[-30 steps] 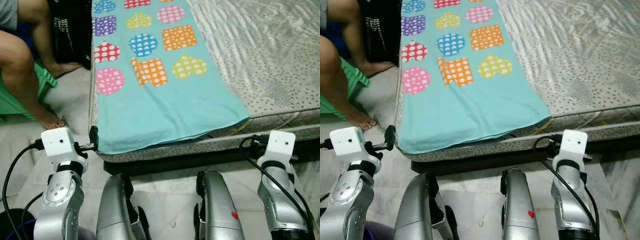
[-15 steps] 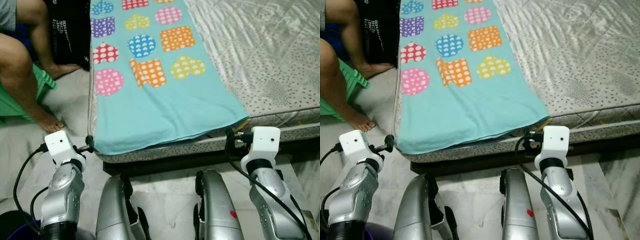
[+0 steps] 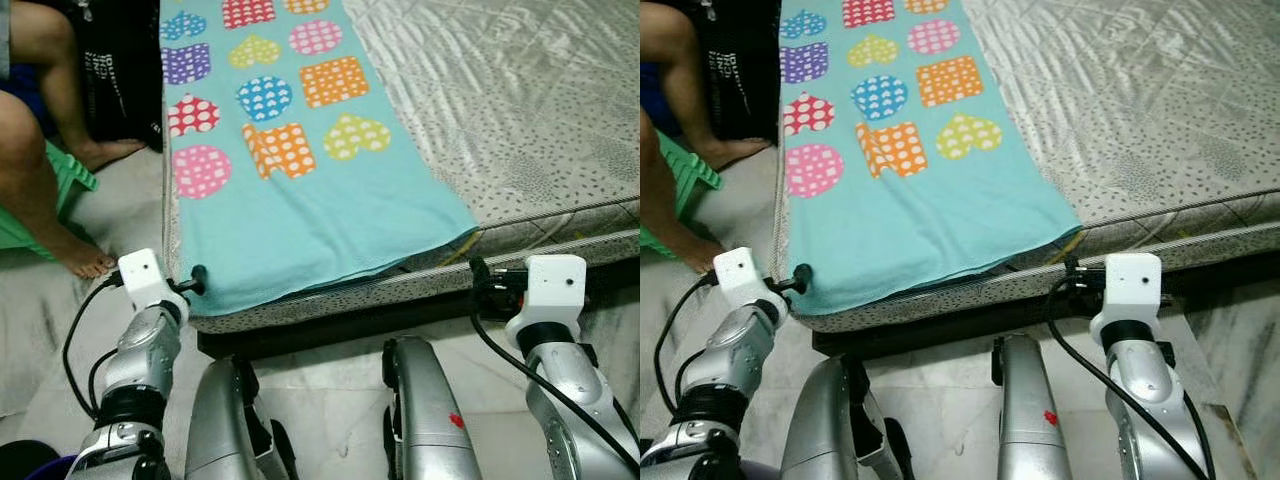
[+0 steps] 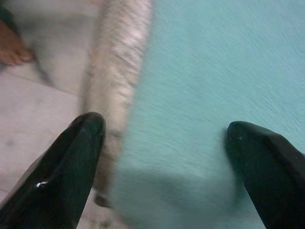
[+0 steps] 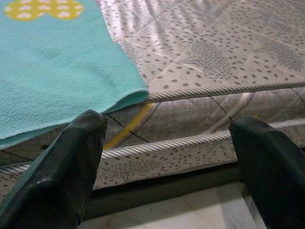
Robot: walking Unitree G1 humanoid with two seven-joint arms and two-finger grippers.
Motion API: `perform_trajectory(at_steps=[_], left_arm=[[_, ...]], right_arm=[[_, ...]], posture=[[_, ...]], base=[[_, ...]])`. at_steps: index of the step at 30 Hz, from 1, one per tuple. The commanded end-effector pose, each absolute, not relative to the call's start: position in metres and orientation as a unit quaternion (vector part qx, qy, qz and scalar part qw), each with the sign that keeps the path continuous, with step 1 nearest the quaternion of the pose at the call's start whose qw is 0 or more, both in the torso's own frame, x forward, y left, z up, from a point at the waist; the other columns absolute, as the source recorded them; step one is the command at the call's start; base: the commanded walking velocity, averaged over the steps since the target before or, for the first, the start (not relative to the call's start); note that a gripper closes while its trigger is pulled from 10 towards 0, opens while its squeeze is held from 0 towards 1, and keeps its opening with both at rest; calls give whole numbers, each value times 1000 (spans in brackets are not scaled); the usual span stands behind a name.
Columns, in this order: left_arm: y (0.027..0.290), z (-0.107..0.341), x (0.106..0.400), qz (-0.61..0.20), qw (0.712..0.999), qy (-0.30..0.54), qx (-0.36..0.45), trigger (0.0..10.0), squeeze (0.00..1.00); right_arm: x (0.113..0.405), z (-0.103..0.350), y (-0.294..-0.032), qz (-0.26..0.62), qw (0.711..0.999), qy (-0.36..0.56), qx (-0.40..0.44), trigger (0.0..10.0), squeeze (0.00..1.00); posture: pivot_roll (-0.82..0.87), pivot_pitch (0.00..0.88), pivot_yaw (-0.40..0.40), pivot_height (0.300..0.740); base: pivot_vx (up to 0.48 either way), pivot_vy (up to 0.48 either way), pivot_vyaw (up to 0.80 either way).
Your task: Clean up the room
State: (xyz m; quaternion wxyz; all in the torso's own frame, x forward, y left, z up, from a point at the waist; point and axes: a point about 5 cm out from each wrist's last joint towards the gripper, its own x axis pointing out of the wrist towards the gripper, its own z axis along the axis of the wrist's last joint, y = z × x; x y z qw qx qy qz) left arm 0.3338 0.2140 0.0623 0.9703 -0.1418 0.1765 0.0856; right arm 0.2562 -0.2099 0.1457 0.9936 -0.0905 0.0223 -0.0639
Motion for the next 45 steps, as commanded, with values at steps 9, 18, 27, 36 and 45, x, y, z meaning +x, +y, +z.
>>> perform_trajectory(at_steps=[9, 18, 27, 36, 45], left_arm=[[219, 37, 323, 80, 959, 231, -139, 0, 0], [235, 36, 320, 108, 956, 233, -142, 0, 0], [246, 39, 320, 124, 956, 223, -144, 0, 0], [273, 52, 320, 168, 958, 195, -125, 0, 0], [285, 55, 317, 187, 956, 192, -121, 0, 0]], right_arm=[[255, 150, -208, -56, 993, 19, -101, 10000, 0], [257, 149, -210, -61, 993, 21, -102, 10000, 0], [259, 149, -211, -65, 993, 21, -102, 10000, 0], [261, 149, -211, -68, 992, 20, -100, 10000, 0], [262, 149, -211, -70, 992, 20, -100, 10000, 0]], posture=[[-260, 245, 100, 547], [-256, 244, 99, 547], [-254, 243, 99, 547], [-251, 243, 100, 547], [-251, 243, 100, 547]], base=[[0, 0, 0], [0, 0, 0], [0, 0, 0], [0, 0, 0], [0, 0, 0]])
